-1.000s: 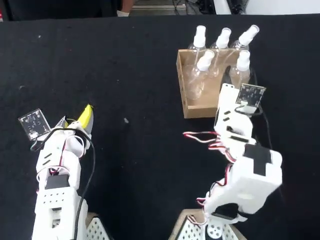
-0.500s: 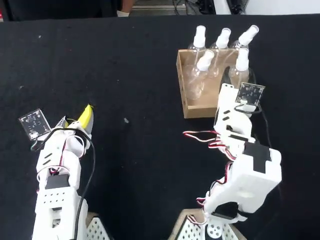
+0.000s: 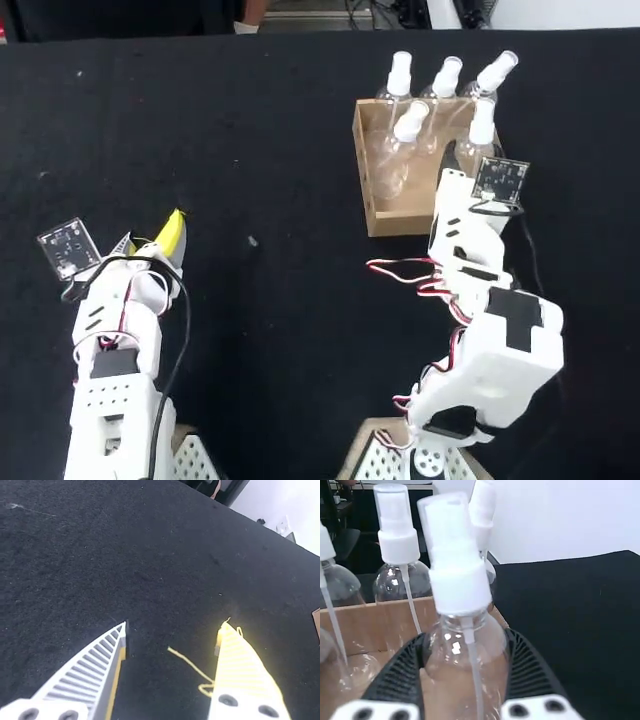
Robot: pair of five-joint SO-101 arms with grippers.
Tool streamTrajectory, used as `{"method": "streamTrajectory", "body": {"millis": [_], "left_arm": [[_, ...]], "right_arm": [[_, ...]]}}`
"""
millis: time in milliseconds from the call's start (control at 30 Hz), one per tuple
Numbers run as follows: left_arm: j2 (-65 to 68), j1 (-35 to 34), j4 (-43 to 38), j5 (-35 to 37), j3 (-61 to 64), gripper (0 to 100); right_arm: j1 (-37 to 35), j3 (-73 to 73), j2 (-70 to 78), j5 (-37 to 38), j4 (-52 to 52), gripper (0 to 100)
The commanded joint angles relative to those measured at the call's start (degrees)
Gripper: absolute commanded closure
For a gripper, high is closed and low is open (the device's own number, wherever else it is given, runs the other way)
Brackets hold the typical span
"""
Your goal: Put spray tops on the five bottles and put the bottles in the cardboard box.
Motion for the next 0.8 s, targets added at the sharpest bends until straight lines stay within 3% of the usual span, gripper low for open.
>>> {"method": "streamTrajectory", "body": {"millis": [0,100,367,533,767], "left_arm": [[-0.79,-0.48,-1.23,-0.7,-0.92,72],[-0.79,-0.4,-1.23,-0.7,-1.01,72],[-0.79,-0.13,-1.23,-0.7,-0.92,72],[-0.79,-0.04,-1.23,-0.7,-0.92,72],[-0.79,-0.04,-1.23,-0.7,-0.92,72]], "right_arm": [[-0.62,-2.68,-3.38,0.18,0.79,92.7],[-0.88,-2.24,-3.38,0.18,0.79,83.7],[-2.02,-1.71,-3.47,0.18,0.62,81.3],[-2.2,-0.31,-3.82,-0.26,0.44,64.9],[-2.55,0.48,-3.91,-0.26,-1.23,67.1]]}}
